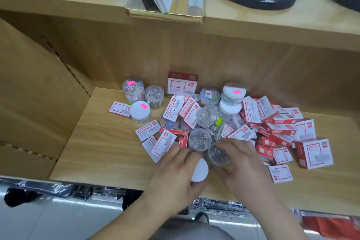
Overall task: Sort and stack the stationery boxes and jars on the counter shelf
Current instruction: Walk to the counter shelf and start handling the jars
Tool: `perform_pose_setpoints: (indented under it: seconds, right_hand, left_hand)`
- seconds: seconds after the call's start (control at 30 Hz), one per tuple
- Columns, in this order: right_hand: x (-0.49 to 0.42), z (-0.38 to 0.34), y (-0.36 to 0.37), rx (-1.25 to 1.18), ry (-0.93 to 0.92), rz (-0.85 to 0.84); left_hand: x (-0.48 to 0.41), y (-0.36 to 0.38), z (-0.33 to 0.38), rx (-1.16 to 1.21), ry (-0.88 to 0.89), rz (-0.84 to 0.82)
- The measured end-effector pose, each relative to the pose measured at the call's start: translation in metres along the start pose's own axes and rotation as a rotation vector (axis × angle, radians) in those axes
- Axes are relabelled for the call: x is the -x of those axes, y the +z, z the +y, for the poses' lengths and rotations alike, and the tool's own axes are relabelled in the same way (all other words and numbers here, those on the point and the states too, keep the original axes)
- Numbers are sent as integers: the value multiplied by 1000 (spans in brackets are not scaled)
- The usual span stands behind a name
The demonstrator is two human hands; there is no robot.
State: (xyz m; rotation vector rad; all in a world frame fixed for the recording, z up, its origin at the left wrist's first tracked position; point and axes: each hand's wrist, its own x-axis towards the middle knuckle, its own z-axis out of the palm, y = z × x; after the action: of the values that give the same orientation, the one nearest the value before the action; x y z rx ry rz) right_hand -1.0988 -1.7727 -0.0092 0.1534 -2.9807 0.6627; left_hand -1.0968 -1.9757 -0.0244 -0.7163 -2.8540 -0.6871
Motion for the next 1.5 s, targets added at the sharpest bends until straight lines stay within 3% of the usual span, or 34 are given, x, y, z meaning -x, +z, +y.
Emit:
perform_pose_setpoints:
  seconds: [0.1, 0.17, 0.27, 0.37, 0.47, 0.57, 0.77, 1.03, 1.13, 1.27, 1.5]
  right_hand:
    - [-1, 1, 0, -33, -27, 44]
    - [0, -1, -11, -192, 11, 104]
    - [-2, -2, -32, -432, 78, 209]
    - [-7, 4, -42, -420, 70, 220]
    - [-7, 12, -36, -446, 99, 211]
    - [-7, 15, -31, -516, 130, 253]
    - [-10, 13, -33, -506, 101, 280]
    - [-25, -14, -51, -544, 79, 330]
    - [-43, -57, -47, -610, -36, 251]
    - [-72, -126, -10, -667, -194, 23]
    - [-114, -216, 83, -315, -396, -124]
  left_hand:
    - [-4, -20, 3, 101, -93, 207]
    - [-16, -28, 4, 150, -123, 276]
    - [-36, -17, 1, 134, -179, 222]
    - [-39, 4, -1, 207, -228, 165]
    - [-37, 17, -6, 100, -137, 125]
    - [-42, 22, -9, 13, -66, 151]
    - [-41, 27, -6, 62, -43, 159]
    - [-32, -29, 0, 353, -153, 405]
    - [-4, -60, -37, 370, -308, 449]
    - [51, -80, -104, 272, -600, 451]
    - [103, -83, -157, 88, -693, 443]
